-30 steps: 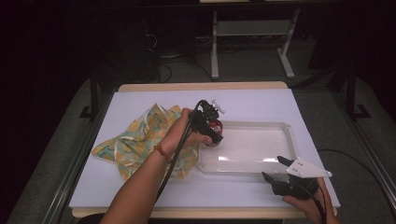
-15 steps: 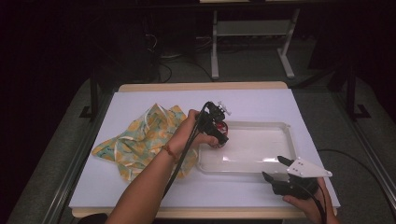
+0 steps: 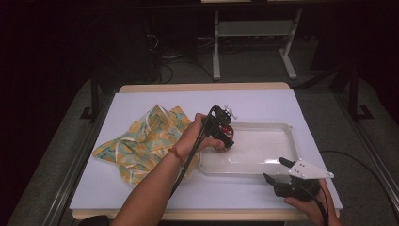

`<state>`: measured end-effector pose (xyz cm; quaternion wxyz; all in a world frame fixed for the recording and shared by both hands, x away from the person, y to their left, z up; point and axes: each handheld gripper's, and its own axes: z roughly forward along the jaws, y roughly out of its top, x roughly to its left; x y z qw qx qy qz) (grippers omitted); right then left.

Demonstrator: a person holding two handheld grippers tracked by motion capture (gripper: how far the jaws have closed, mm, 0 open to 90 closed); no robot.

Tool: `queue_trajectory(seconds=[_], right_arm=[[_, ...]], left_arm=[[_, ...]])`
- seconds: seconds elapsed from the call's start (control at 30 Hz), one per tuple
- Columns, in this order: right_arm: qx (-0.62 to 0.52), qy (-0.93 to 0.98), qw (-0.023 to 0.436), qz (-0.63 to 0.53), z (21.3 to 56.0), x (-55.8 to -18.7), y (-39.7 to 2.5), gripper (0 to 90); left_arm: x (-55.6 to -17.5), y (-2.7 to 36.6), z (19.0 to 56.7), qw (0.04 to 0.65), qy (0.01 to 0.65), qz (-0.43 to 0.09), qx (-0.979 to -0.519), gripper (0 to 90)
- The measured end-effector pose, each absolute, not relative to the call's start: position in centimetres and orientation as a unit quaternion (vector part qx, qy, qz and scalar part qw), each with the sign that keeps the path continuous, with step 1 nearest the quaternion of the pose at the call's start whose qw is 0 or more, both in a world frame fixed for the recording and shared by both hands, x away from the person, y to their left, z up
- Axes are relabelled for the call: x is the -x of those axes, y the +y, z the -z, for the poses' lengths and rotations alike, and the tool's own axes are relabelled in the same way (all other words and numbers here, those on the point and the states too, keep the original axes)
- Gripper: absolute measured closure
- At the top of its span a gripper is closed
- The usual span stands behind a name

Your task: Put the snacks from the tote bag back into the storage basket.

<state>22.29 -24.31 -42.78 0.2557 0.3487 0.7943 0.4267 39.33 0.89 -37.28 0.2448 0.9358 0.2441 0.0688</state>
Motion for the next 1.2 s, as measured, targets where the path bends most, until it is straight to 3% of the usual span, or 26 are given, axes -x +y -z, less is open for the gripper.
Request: queue_trajectory(seconds=[1.2], right_arm=[[-0.345,0.799,0.253,-0.422,42.9,-22.4,-24.3,24.3]], left_arm=[[-39.0,0.2,39.9,0.246,0.243,-0.055,-0.937,25.2]])
